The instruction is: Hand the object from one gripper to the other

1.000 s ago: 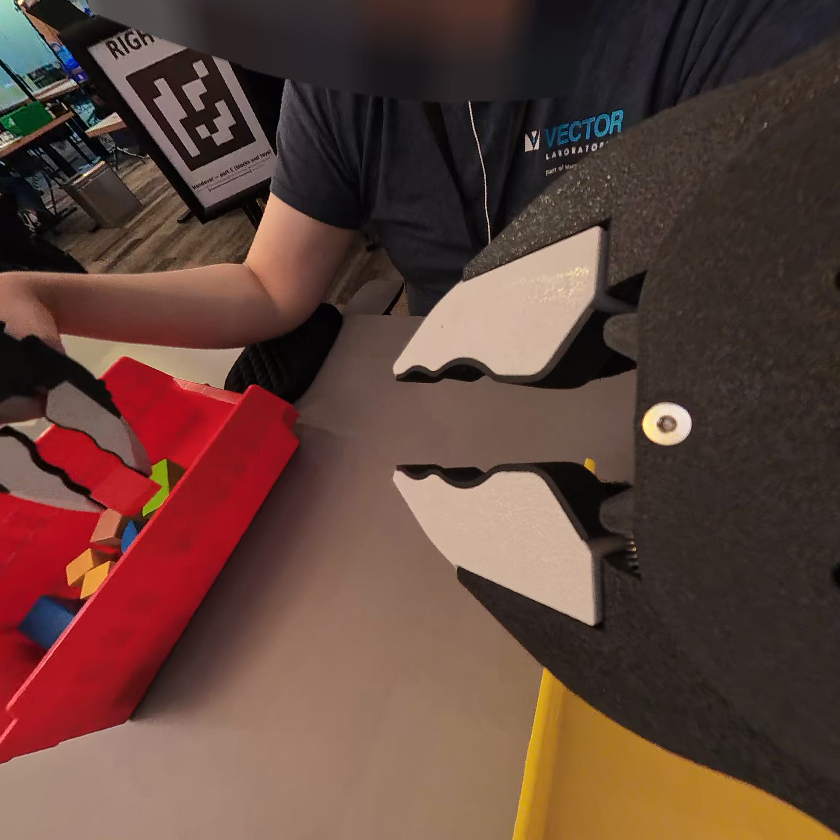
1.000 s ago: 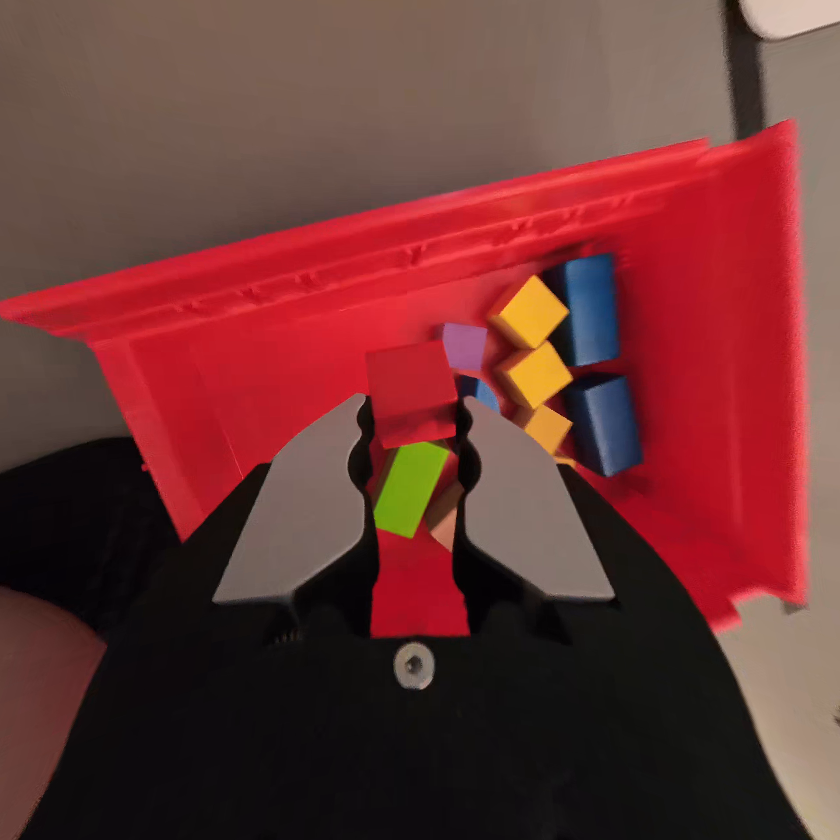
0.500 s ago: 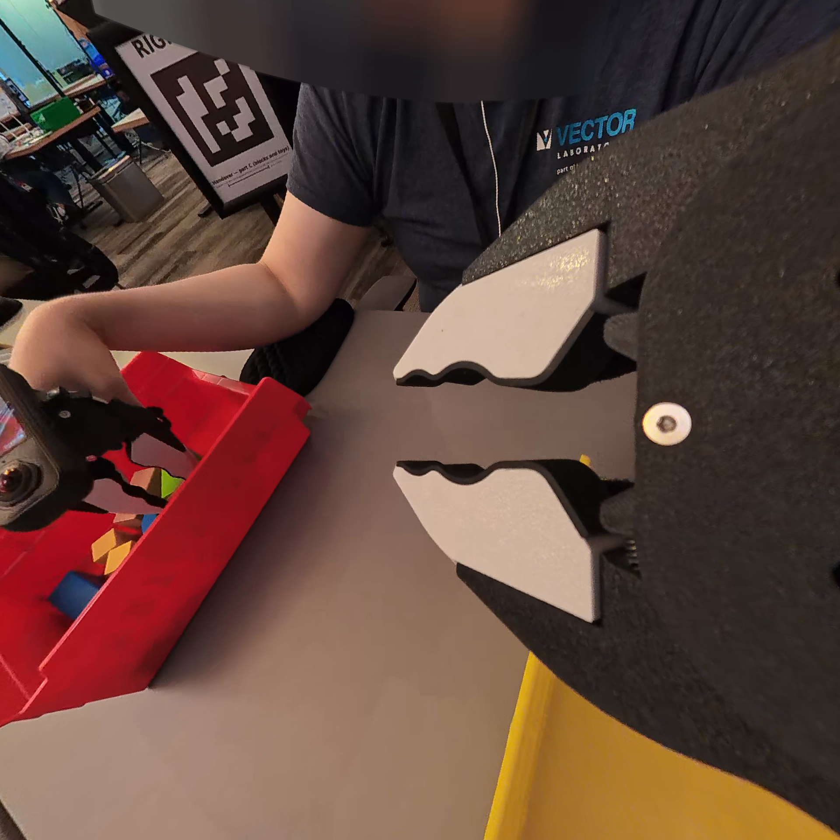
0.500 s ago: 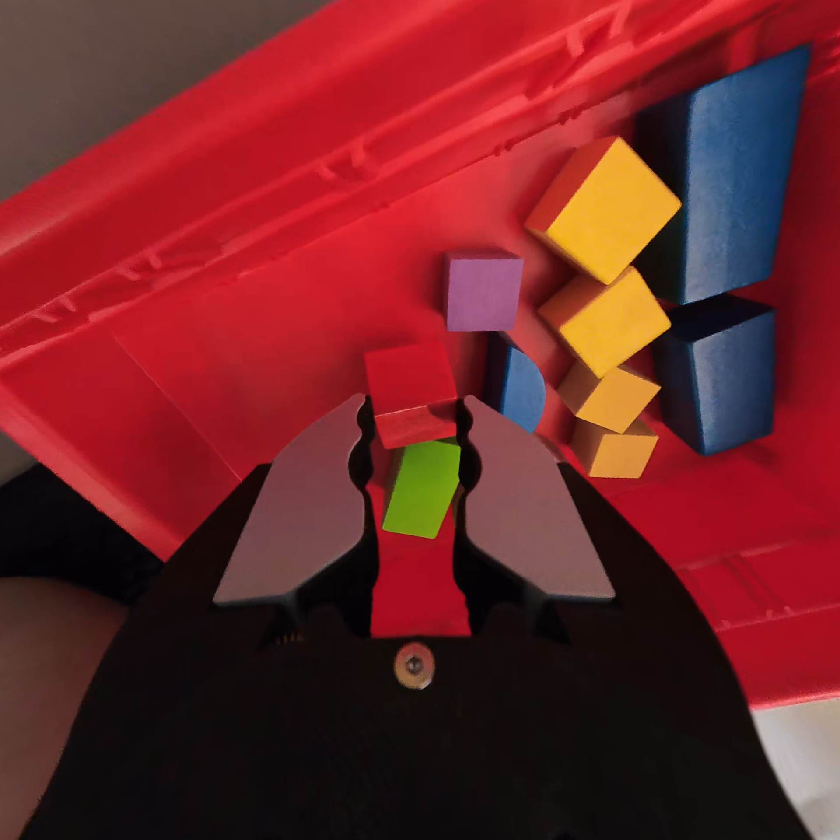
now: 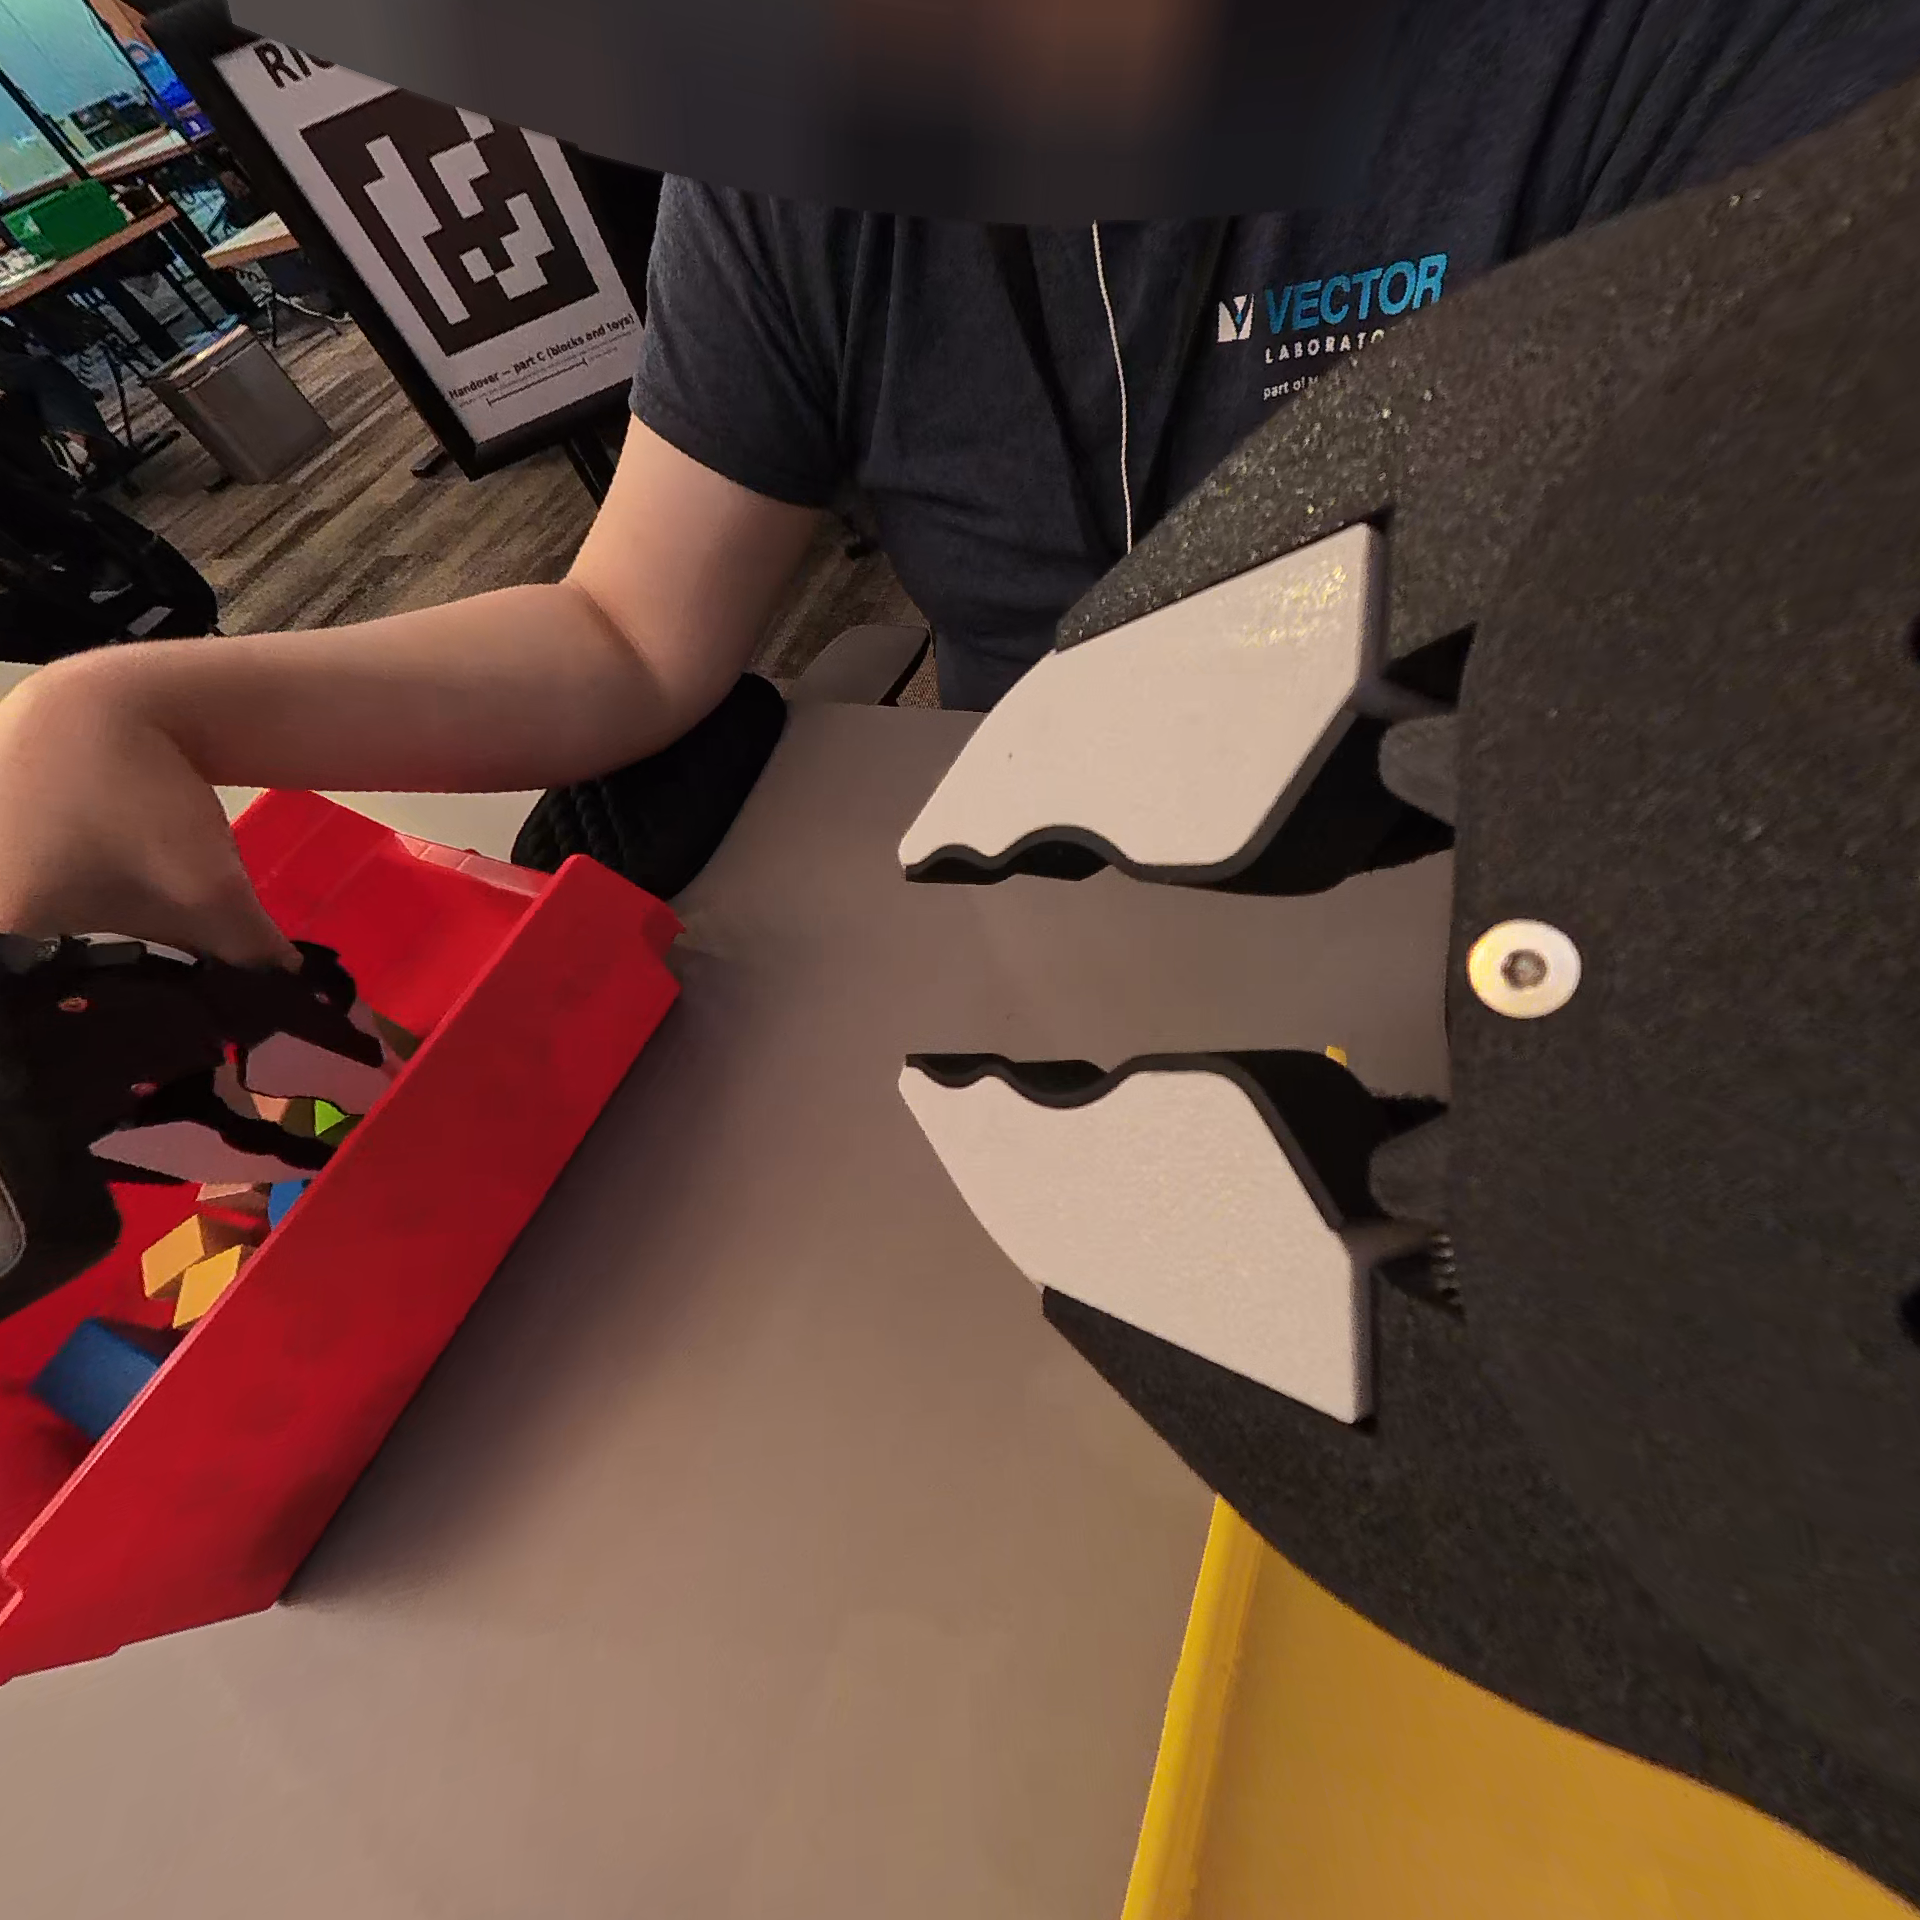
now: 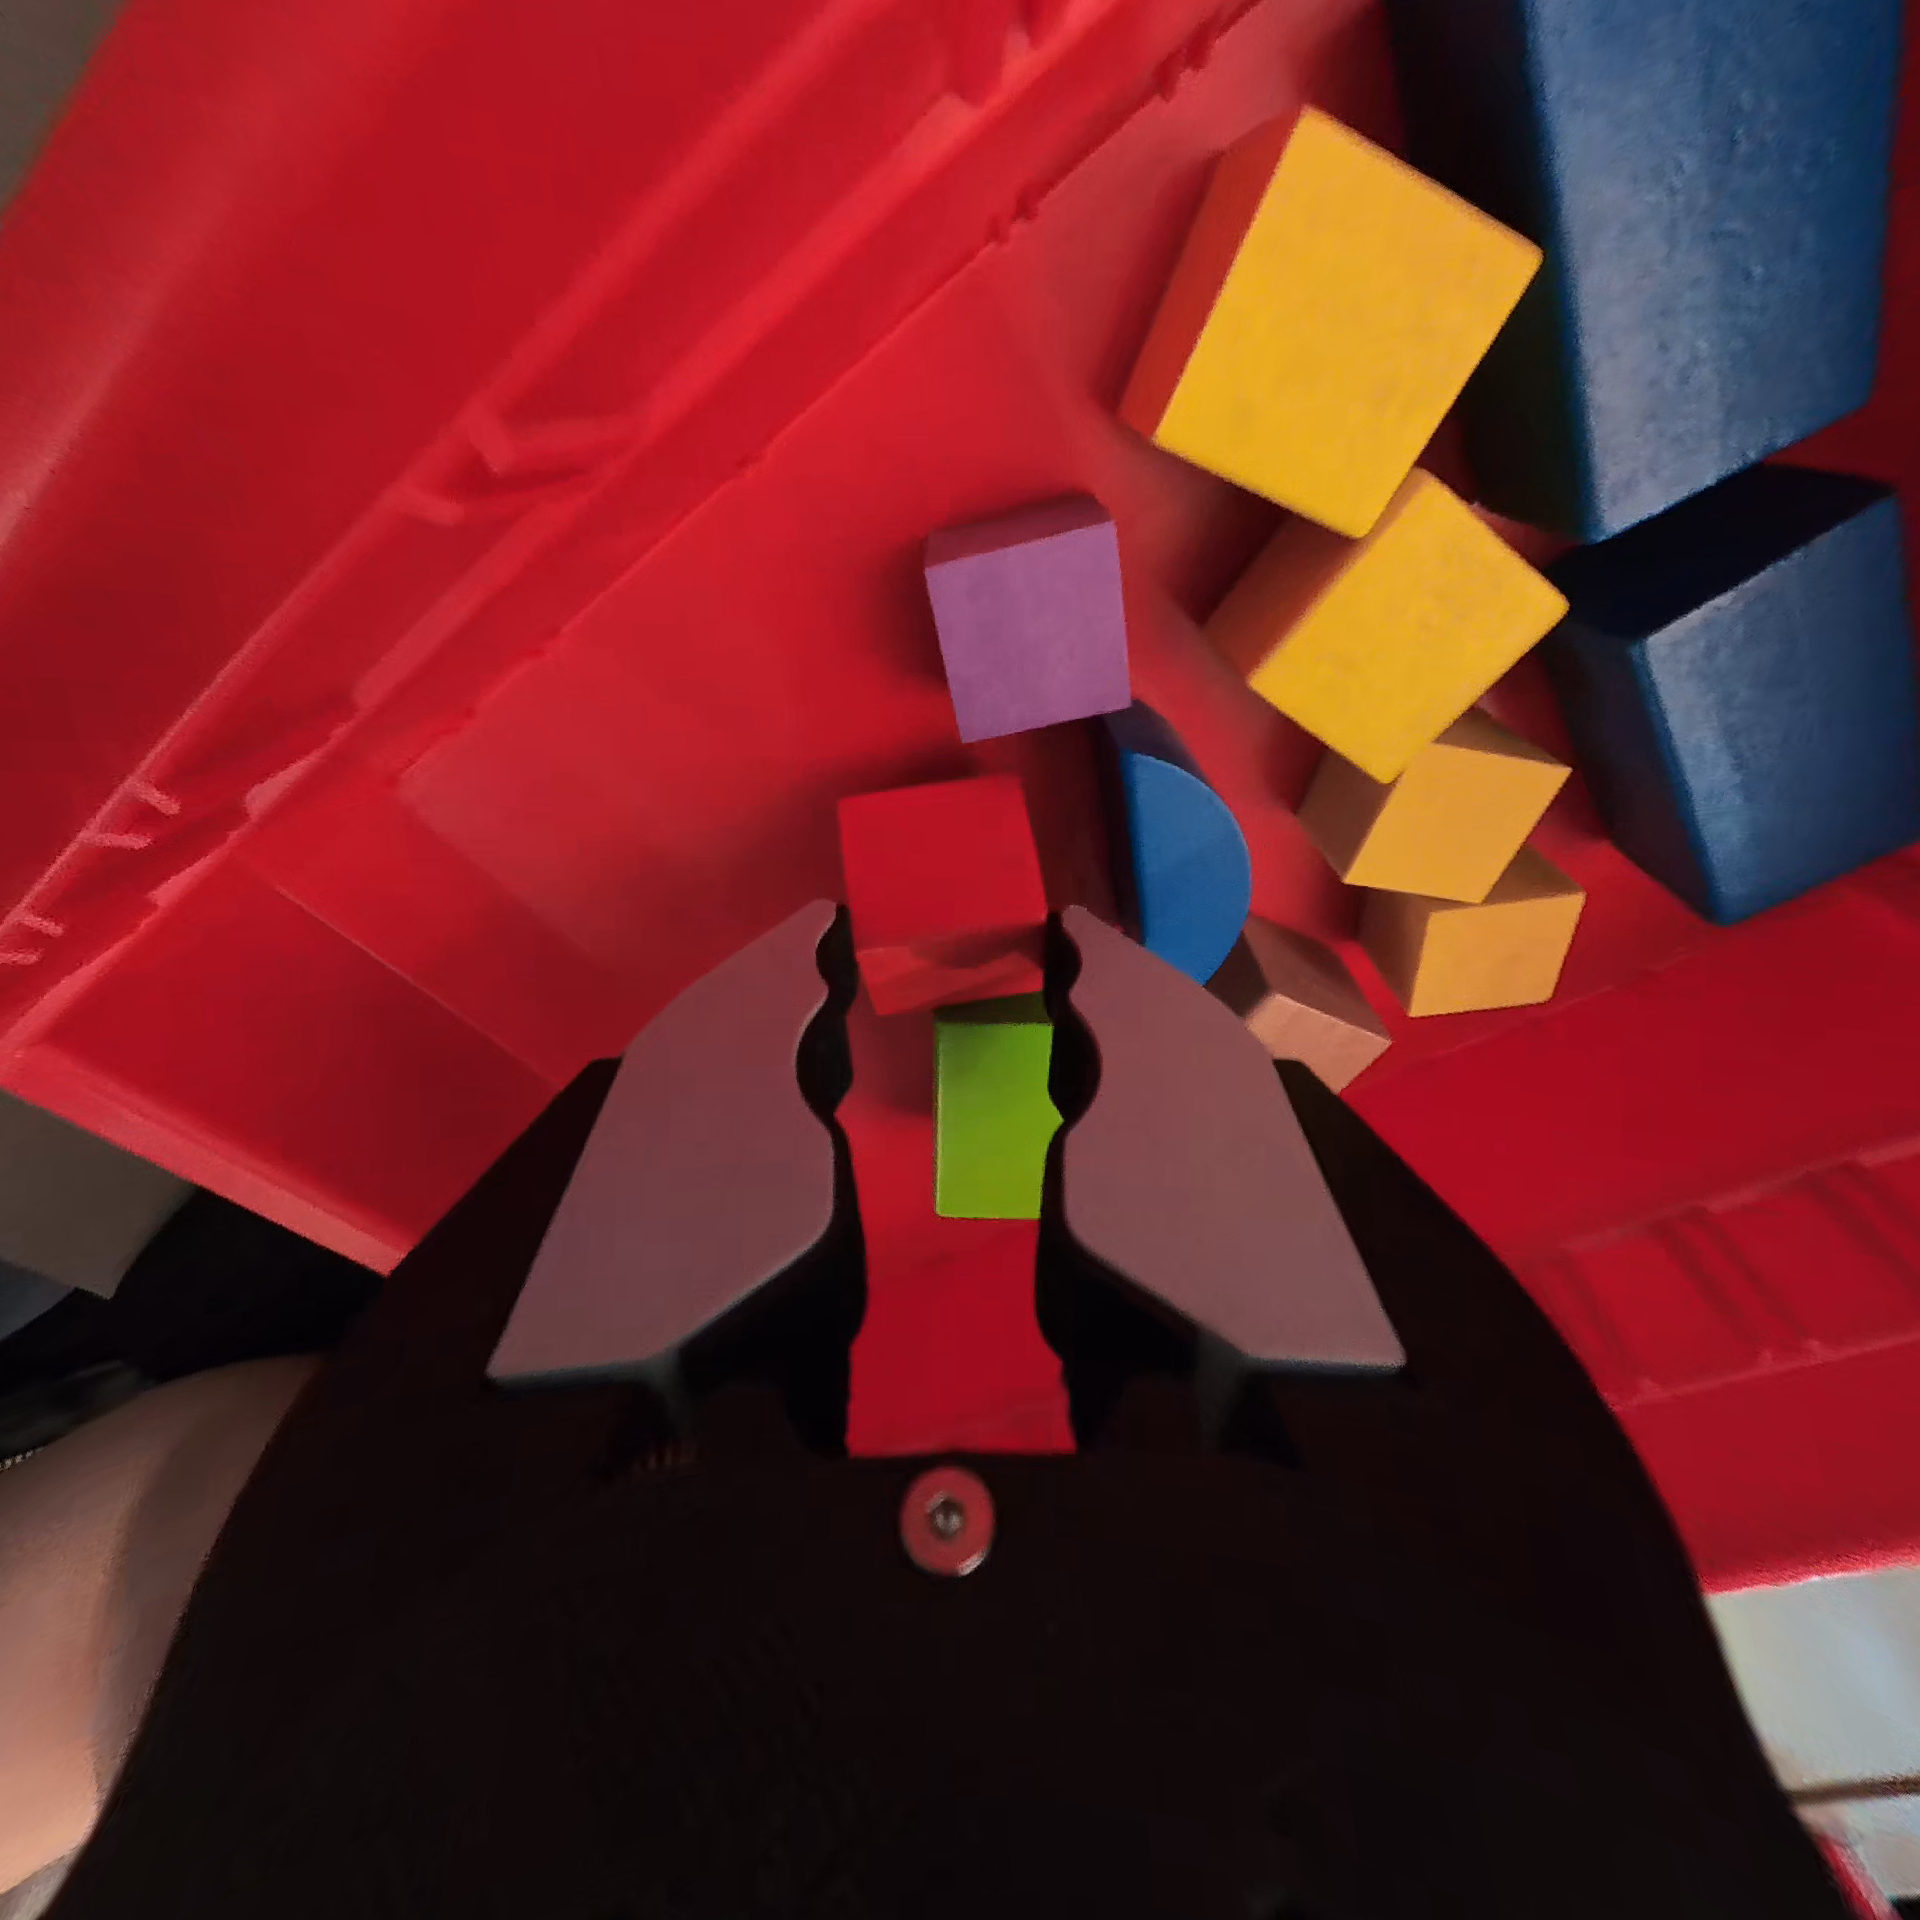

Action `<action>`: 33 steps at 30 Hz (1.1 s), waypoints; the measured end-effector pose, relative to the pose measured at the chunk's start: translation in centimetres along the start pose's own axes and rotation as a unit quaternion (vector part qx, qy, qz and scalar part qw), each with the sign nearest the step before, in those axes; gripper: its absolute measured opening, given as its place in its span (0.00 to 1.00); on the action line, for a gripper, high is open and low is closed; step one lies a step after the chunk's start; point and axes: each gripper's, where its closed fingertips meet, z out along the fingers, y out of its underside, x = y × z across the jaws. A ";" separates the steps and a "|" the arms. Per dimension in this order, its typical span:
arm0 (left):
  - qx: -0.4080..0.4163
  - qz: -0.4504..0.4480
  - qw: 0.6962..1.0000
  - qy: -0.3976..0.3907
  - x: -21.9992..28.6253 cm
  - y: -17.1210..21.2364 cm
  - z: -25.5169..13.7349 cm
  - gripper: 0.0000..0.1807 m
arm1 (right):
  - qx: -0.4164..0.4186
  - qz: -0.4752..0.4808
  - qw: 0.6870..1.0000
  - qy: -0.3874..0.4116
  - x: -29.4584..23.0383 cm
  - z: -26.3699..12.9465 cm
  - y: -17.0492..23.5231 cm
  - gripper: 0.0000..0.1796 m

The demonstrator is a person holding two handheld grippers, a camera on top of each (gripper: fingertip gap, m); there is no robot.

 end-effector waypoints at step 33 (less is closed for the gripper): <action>-0.012 -0.014 1.000 0.008 0.0 0.4 0.2 0.17 | -0.014 0.164 0.986 -0.004 0.8 -0.3 -0.8 0.21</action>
